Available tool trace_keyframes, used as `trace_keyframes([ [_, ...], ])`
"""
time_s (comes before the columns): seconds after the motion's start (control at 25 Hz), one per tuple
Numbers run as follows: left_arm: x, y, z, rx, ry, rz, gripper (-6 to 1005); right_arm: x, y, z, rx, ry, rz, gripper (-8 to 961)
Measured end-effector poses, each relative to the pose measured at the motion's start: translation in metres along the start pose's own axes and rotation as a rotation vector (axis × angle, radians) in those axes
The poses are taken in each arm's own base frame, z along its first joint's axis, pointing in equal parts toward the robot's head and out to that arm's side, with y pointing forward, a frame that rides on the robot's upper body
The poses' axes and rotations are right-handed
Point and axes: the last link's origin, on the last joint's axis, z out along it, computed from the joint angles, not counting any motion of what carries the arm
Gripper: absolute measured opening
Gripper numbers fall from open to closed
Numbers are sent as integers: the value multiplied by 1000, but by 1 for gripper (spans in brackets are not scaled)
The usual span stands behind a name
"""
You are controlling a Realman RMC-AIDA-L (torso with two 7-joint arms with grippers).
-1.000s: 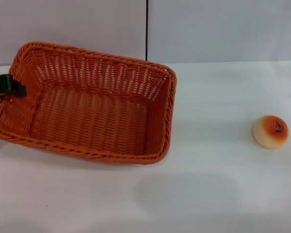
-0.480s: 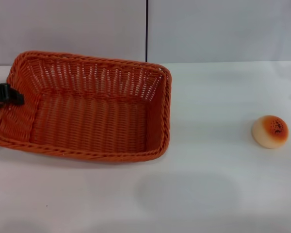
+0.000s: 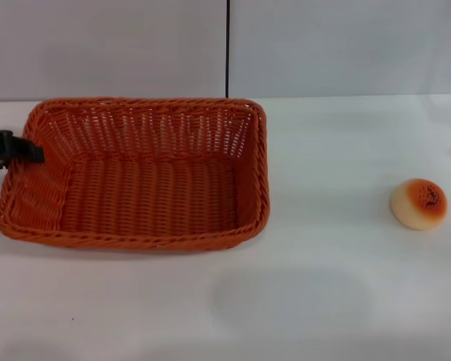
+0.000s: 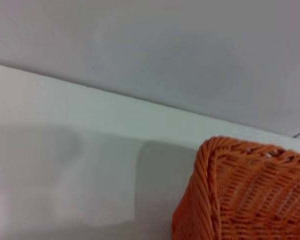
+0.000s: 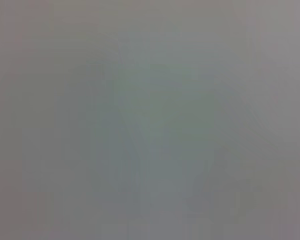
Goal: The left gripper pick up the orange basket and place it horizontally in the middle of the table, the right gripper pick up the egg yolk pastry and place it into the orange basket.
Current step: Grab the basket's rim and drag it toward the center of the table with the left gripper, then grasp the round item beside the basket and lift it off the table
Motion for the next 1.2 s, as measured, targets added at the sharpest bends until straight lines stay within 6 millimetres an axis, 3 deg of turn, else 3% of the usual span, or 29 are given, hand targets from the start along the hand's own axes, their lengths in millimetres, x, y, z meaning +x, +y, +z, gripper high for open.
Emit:
trace_keyframes([
  [0.32,4,-22,-16,-27,87,-22,415,0,2,-3,3,-4,2,670],
  [0.44,4,-22,-16,-27,87,-22,597,-1,1,-4,6,-10,9,669],
  [0.52,7,-38,-29,-24,186,30,699,-4,-2,-6,8,-22,36,669],
  [0.64,4,-47,-37,-65,304,109,823,-8,-11,-9,-12,-11,104,670],
  [0.72,0,-52,-40,-94,383,164,827,-12,-27,-10,-46,76,186,670],
  [0.88,-14,-62,-42,-170,548,233,833,-17,-37,-10,-104,199,251,671],
  [1.0,-18,-65,-42,-185,586,245,833,-34,-44,-9,-189,373,299,671],
  [1.08,-32,-74,-41,-218,711,293,833,-40,-46,-9,-201,421,315,671],
  [1.12,-45,-81,-38,-221,783,334,833,-50,-49,-8,-214,534,350,671],
  [1.2,-45,-81,-38,-221,783,334,833,-54,-51,-8,-223,584,366,670],
])
